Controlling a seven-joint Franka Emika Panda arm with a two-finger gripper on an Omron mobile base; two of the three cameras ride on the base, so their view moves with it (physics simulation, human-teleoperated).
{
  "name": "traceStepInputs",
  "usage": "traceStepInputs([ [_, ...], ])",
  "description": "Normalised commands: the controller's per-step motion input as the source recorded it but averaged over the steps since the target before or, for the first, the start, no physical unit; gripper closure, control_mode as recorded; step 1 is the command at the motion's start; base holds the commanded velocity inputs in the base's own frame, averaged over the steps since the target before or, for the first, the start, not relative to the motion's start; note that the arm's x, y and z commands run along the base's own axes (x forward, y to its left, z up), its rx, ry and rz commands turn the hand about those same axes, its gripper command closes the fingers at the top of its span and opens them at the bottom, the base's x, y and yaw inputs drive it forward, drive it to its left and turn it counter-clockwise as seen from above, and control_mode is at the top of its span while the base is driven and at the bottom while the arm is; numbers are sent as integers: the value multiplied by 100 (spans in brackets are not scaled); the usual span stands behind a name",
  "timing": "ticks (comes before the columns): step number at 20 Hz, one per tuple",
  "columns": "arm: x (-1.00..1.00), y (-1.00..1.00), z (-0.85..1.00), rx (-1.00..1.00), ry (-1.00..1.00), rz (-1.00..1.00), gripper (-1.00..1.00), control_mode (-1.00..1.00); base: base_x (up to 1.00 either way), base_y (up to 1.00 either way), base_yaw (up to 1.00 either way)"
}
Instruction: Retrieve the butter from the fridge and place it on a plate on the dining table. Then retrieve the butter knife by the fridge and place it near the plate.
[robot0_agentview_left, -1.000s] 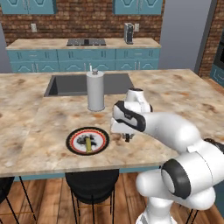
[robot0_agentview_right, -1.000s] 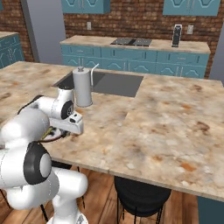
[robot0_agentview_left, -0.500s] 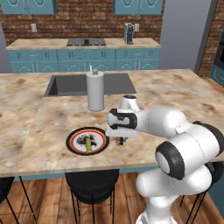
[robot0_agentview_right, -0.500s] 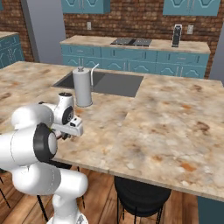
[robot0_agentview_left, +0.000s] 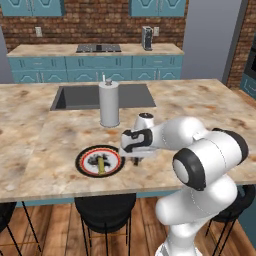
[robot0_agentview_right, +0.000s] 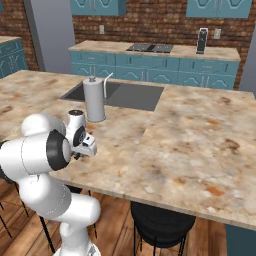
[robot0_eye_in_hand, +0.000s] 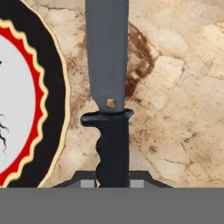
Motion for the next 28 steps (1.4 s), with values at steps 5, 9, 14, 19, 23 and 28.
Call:
traceStepInputs([
  [5,4,15,-16,0,-13,0,100,-100,0,0,0],
  [9,4,1,-9,0,-9,0,100,-100,0,0,0],
  [14,0,1,8,0,-6,0,-100,-100,0,0,0],
  [19,-4,0,68,0,0,-1,-100,-100,0,0,0],
  [23,-55,0,100,0,1,0,-100,-100,0,0,0],
  [28,-83,-38,99,0,4,-4,-100,-100,0,0,0],
])
